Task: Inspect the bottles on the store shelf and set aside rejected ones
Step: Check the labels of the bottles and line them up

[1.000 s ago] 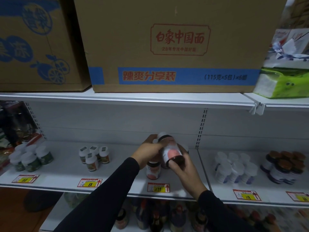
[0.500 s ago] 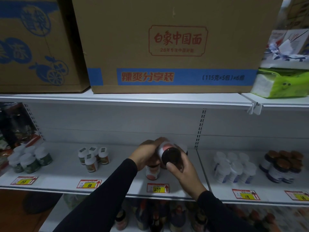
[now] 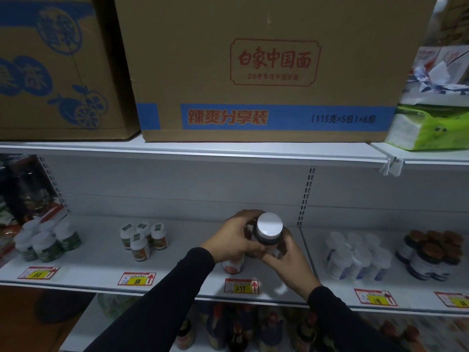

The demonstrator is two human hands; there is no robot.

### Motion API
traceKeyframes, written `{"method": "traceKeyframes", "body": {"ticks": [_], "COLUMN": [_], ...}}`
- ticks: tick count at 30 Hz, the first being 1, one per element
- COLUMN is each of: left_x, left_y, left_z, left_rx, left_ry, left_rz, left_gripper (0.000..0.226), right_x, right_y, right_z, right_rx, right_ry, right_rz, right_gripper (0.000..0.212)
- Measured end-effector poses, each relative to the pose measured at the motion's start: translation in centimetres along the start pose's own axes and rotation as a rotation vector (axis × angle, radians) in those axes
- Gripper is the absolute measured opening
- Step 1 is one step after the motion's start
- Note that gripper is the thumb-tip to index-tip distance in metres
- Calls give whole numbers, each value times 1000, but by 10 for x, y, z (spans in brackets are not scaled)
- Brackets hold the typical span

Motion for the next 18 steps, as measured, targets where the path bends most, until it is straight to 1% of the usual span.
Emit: {"method": "traceKeyframes", "body": {"ticks": [3, 5, 9, 12, 14, 16, 18], "left_x": [-5, -6, -8, -1, 6, 15, 24], "left_y": [-2, -4, 1, 7, 12, 18, 24], "left_z": [0, -1, -2, -4, -7, -9, -9], "left_rx": [-36, -91, -112, -107, -84, -54, -39], "left_ry": [12, 15, 88, 75, 59, 32, 13], "left_rz": [-10, -71, -209, -275, -344, -387, -410], "left_gripper": [60, 59, 41, 40, 45, 49, 49], "right_x": [1, -2, -16, -21, -22, -32, -47], "right_y": [-1, -2, -4, -2, 2, 4, 1], "right_z": [1, 1, 2, 1, 1, 1, -2], "right_rx": [2, 2, 5, 28, 59, 87, 96], "right_ry": [-40, -54, -39, -51, -67, -58, -51], "right_rz": [23, 45, 84, 88, 93, 128, 222], "right_gripper": [62, 59, 60, 54, 55, 56, 56]}}
Point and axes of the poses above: each hand's wrist, its own z-axis away from the middle knuckle, its own y-axis out of the palm, x = y × z, the point moved 6 cm from there along -z, towards the middle knuckle, and after that the axes turned 15 degrees about -x, right-handed, at the moved point
